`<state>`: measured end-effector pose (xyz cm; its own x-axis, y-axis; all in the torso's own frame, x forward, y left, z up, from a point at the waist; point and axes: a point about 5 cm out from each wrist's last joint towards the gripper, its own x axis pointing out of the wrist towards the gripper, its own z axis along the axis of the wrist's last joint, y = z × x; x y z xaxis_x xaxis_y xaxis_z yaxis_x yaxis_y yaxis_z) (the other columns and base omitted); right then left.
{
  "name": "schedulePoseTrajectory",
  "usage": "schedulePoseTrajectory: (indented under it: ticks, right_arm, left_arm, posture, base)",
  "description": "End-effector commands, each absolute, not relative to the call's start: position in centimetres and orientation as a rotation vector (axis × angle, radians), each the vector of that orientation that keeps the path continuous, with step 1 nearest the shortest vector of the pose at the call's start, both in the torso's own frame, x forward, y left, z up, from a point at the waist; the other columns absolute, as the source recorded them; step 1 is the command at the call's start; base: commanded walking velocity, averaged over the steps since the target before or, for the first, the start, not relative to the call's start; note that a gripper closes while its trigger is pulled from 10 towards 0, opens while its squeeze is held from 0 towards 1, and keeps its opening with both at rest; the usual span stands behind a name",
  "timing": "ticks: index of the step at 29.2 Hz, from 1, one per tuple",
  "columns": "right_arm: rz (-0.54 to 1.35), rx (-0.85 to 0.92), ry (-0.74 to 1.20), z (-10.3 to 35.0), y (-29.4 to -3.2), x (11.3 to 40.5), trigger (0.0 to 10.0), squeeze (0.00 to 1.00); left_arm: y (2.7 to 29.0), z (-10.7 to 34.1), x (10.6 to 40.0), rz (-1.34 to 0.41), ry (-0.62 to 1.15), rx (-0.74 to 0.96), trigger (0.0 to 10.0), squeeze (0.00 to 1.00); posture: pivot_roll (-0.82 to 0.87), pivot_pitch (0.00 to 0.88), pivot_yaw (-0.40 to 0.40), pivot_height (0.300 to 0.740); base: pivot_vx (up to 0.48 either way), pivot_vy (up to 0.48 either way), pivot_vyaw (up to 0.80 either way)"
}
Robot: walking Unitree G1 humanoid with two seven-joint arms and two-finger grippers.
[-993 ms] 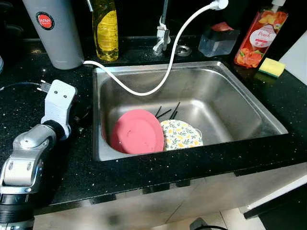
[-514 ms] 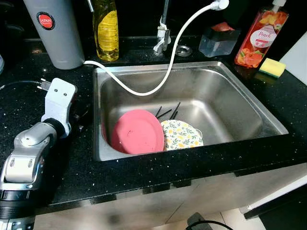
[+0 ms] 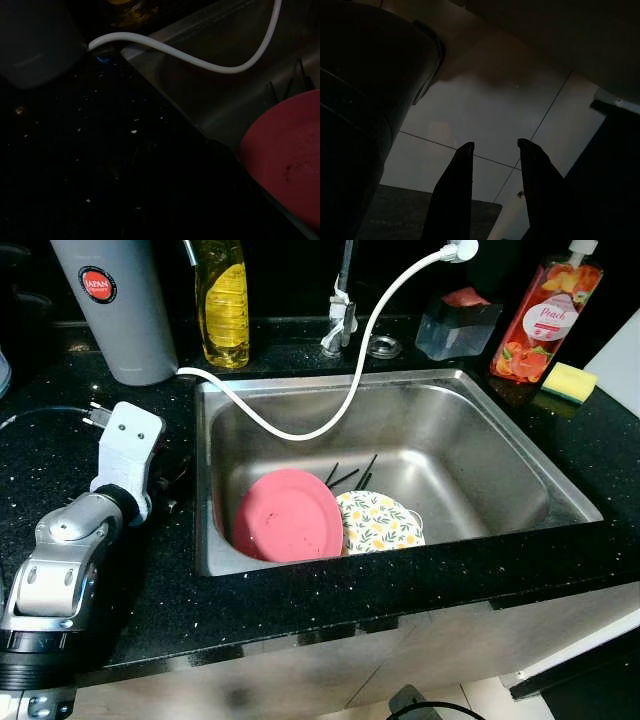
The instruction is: Kitchen organization
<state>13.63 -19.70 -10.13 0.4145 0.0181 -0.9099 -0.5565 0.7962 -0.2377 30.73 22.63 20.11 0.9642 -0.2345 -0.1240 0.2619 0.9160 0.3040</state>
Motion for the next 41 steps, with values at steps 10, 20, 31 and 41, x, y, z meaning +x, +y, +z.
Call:
schedulePoseTrajectory:
  ticks: [10, 20, 31, 41]
  right_arm:
    - [0.453, -0.62, 1.115, -10.3, -19.6, 13.2, 10.0, 0.0]
    - [0.475, -0.662, 1.105, -10.1, -19.9, 13.8, 10.0, 0.0]
    - [0.463, -0.666, 1.108, -10.1, -20.1, 13.6, 10.0, 0.0]
    - [0.458, -0.657, 1.111, -10.2, -20.0, 13.3, 10.0, 0.0]
  left_arm:
    - [22.0, 19.3, 31.3, -0.26, 0.106, 0.328, 10.0, 0.0]
    - [21.3, 19.1, 31.6, -0.259, 0.102, 0.316, 10.0, 0.0]
    - [21.1, 19.1, 31.8, -0.262, 0.099, 0.314, 10.0, 0.0]
    - [21.4, 19.1, 31.9, -0.253, 0.102, 0.323, 10.0, 0.0]
  posture:
    - [0.13, 0.009, -0.049, 0.74]
    - [0.12, 0.0, -0.055, 0.74]
    - [0.11, 0.0, -0.048, 0.74]
    - [0.11, 0.001, -0.047, 0.74]
  base:
    - [0.0, 0.0, 0.0]
    - [0.0, 0.0, 0.0]
    - [0.0, 0.0, 0.0]
    - [0.0, 0.0, 0.0]
